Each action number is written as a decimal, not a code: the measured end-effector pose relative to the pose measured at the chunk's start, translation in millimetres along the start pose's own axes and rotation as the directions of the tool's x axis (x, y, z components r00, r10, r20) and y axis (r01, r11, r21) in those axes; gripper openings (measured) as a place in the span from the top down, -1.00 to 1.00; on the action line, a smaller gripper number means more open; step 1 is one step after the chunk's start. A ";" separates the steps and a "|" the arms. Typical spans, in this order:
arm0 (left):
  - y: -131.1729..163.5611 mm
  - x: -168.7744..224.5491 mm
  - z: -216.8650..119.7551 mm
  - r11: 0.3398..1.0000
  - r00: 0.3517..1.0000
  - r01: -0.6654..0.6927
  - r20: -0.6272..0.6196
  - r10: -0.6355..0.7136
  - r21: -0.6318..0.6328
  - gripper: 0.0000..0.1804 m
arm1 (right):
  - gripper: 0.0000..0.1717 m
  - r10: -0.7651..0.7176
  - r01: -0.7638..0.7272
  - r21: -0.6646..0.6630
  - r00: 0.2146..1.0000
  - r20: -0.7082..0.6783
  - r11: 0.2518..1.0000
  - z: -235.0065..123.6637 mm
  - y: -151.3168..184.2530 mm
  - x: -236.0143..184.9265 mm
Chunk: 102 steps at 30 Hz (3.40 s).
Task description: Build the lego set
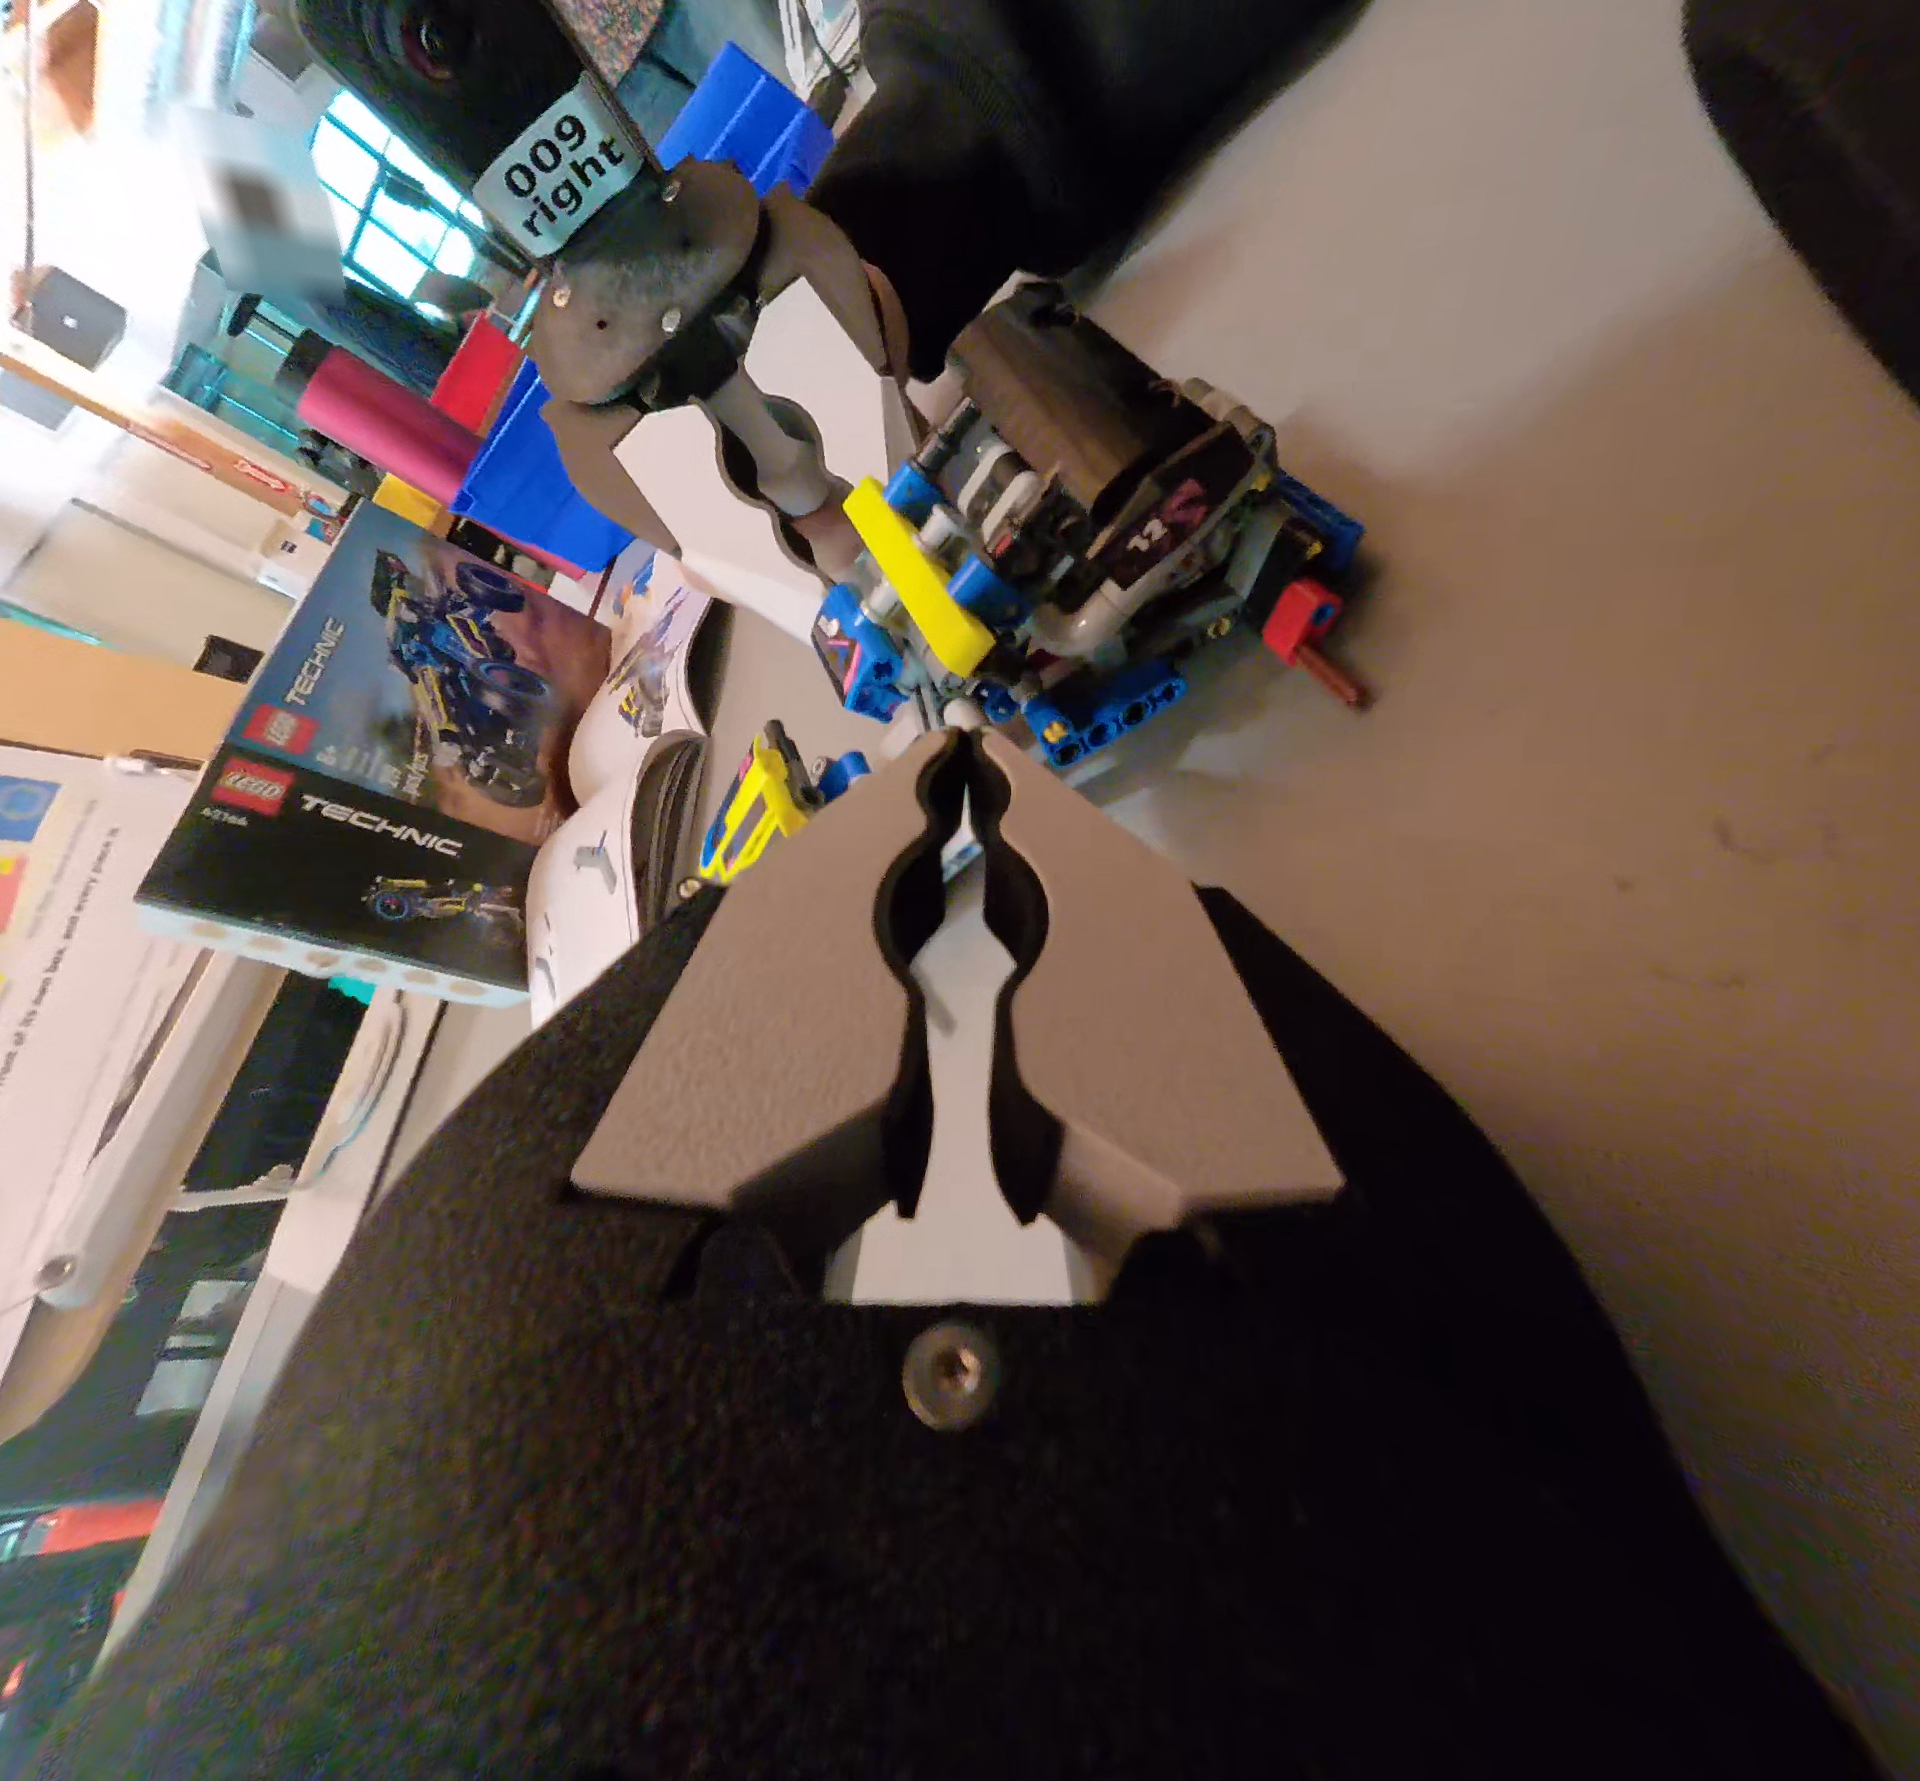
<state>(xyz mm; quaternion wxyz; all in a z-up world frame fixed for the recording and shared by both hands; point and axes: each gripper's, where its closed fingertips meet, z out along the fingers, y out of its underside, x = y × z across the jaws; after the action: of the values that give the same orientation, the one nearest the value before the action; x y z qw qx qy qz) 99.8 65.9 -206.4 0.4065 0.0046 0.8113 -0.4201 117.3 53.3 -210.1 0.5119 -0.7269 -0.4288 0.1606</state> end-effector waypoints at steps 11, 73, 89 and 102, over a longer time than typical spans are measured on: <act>-1.1 2.3 -0.8 1.000 1.000 0.004 -0.012 -0.004 0.015 1.00 | 0.81 -0.067 0.069 0.015 0.994 -0.091 0.998 0.2 -5.9 -2.8; -2.7 1.2 14.3 0.998 0.998 -0.059 0.022 0.060 -0.024 1.00 | 0.93 -0.039 0.043 0.016 0.983 -0.180 0.999 -6.0 -4.8 7.7; -0.4 2.9 14.9 1.000 1.000 0.014 -0.013 -0.014 -0.004 0.95 | 0.91 -0.124 0.107 -0.089 0.968 -0.218 0.990 -3.1 8.4 4.3; 2.4 -0.8 14.9 0.998 0.999 0.042 -0.009 -0.043 -0.035 0.96 | 0.93 -0.142 0.112 -0.131 0.958 -0.248 0.985 1.5 11.1 4.6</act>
<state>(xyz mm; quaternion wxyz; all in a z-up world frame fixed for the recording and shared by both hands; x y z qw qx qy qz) 111.0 57.4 -212.2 0.3938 -0.0179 0.8203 -0.4144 124.1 56.6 -219.6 0.5292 -0.7409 -0.4134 0.0069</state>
